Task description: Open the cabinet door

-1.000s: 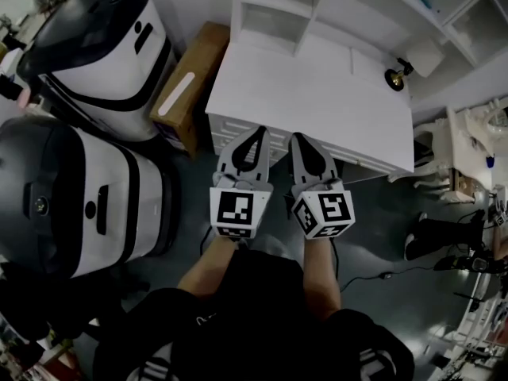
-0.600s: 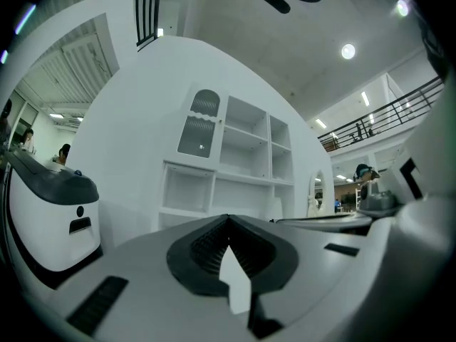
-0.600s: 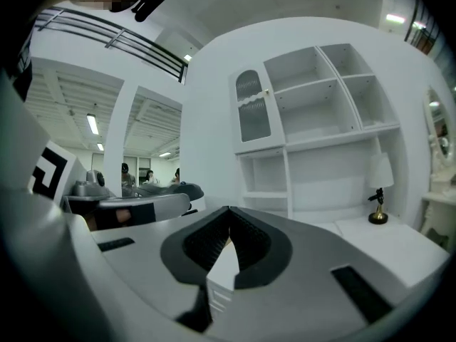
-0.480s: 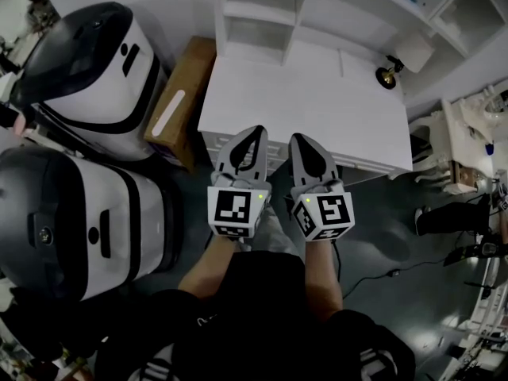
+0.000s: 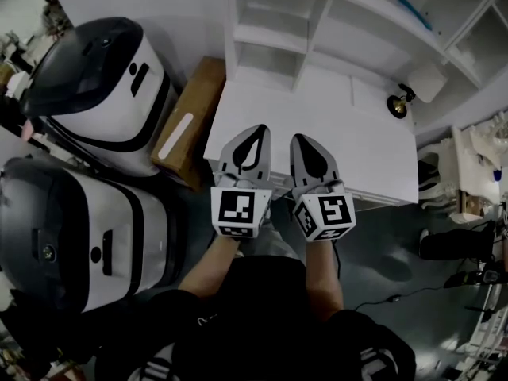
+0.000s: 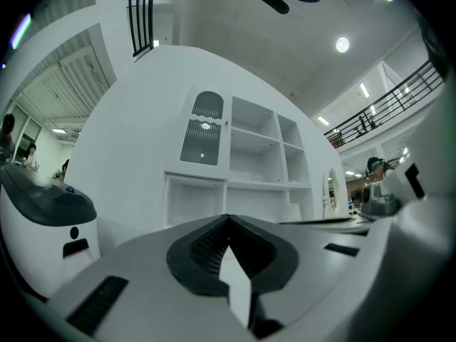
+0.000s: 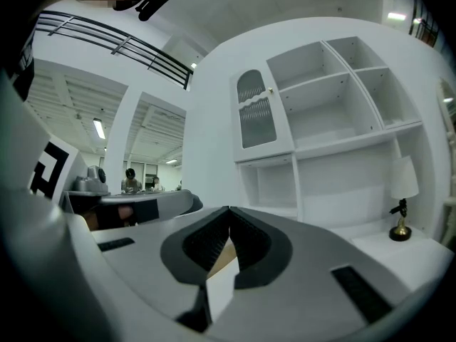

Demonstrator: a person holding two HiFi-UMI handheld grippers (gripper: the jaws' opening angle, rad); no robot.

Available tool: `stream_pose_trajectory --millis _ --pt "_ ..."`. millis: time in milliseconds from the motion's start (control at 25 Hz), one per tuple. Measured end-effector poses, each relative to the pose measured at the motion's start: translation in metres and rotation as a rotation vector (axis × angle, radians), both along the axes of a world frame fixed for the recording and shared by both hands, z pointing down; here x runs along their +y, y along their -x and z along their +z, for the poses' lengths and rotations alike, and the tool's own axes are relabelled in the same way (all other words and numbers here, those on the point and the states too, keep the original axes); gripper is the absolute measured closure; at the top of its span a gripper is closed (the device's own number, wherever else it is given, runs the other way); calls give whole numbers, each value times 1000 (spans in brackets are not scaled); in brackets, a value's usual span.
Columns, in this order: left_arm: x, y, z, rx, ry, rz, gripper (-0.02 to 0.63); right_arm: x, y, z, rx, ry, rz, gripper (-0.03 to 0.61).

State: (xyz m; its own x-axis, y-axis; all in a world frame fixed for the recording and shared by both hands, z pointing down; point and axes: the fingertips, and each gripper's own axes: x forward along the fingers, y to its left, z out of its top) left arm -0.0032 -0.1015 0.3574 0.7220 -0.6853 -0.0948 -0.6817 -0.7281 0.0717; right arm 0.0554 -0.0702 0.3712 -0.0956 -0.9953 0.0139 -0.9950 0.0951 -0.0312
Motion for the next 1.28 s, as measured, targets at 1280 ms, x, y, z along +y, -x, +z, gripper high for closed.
stream_pose_trajectory --millis 1280 --pt "-132 -118 -61 19 -114 -11 604 -142 -124 -68 20 -164 -44 558"
